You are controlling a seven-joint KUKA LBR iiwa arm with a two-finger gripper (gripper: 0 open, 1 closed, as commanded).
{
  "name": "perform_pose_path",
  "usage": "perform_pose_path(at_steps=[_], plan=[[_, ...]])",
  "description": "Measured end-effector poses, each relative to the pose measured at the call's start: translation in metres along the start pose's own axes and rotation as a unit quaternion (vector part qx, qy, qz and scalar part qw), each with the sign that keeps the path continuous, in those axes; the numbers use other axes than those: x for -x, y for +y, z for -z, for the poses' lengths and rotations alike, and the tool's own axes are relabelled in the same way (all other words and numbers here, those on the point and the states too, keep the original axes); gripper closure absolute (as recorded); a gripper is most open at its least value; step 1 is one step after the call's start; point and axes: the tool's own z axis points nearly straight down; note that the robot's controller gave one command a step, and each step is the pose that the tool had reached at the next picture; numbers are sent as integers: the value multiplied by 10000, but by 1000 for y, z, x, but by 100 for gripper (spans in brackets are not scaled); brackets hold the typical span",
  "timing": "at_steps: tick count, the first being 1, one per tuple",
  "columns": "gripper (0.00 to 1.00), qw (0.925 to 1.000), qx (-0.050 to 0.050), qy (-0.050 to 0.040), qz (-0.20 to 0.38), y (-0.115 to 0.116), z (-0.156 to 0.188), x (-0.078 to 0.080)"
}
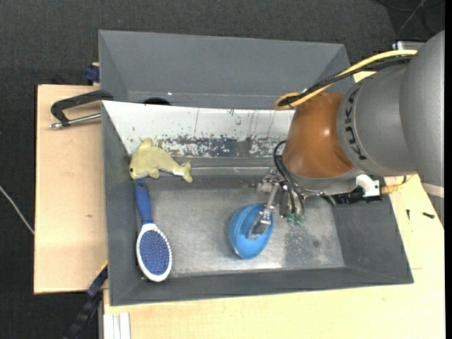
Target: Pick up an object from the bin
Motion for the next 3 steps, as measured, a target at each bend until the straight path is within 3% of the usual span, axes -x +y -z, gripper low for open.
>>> perform_pose_path(at_steps=[1, 2, 3], plan=[[100, 10000, 19, -67, -6, 1, 5, 4], [100, 9999, 24, -80, 74, 15, 94, 11], [100, 9701, 10, -57, 2425, 51, 135, -18]])
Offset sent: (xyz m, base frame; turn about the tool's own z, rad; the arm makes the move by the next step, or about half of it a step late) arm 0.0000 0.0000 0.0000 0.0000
